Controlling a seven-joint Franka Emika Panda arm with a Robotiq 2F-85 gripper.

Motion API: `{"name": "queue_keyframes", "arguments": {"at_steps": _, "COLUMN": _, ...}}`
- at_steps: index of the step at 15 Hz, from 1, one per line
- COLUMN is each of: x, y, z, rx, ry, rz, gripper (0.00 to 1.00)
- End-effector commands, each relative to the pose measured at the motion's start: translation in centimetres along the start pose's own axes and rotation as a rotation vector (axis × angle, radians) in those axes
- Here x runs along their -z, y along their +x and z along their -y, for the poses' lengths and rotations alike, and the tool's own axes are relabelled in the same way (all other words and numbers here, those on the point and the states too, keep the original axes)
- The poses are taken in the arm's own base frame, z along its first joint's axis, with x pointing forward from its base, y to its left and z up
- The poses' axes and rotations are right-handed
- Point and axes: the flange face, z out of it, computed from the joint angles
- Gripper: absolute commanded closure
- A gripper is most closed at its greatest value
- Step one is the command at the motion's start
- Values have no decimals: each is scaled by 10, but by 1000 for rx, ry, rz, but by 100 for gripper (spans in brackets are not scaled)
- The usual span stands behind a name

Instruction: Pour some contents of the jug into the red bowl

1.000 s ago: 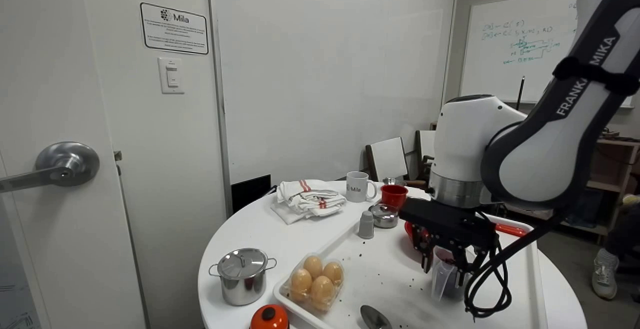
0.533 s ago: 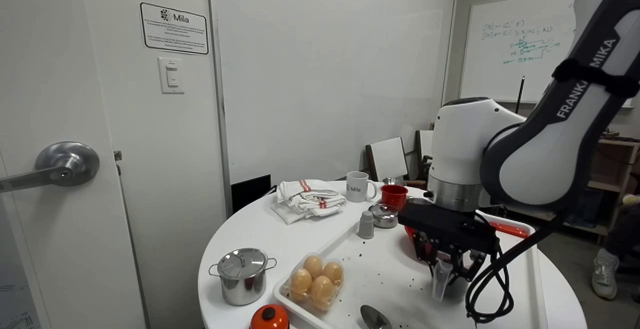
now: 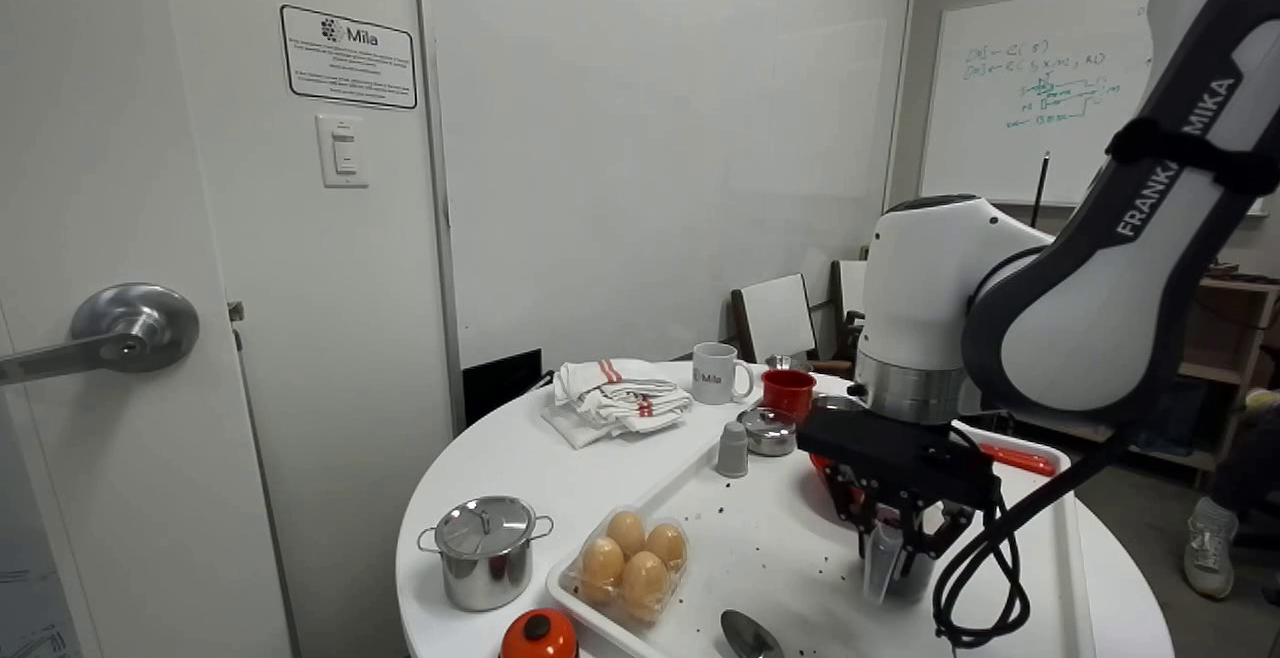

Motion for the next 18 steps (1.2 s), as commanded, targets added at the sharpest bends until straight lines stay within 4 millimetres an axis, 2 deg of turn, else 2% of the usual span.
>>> {"name": "queue_keyframes", "arguments": {"at_steps": 1, "x": 4, "y": 0, "z": 4, "rx": -4, "ry": -5, "rz": -3, "gripper": 42}}
{"name": "queue_keyframes", "arguments": {"at_steps": 6, "x": 13, "y": -1, "z": 2, "rx": 9, "ry": 20, "rz": -3, "gripper": 7}}
{"name": "queue_keyframes", "arguments": {"at_steps": 9, "x": 20, "y": -2, "z": 3, "rx": 17, "ry": 35, "rz": -2, "gripper": 4}}
{"name": "queue_keyframes", "arguments": {"at_steps": 10, "x": 21, "y": -3, "z": 4, "rx": 20, "ry": 37, "rz": -2, "gripper": 24}}
{"name": "queue_keyframes", "arguments": {"at_steps": 18, "x": 24, "y": -2, "z": 7, "rx": 22, "ry": 38, "rz": -3, "gripper": 84}}
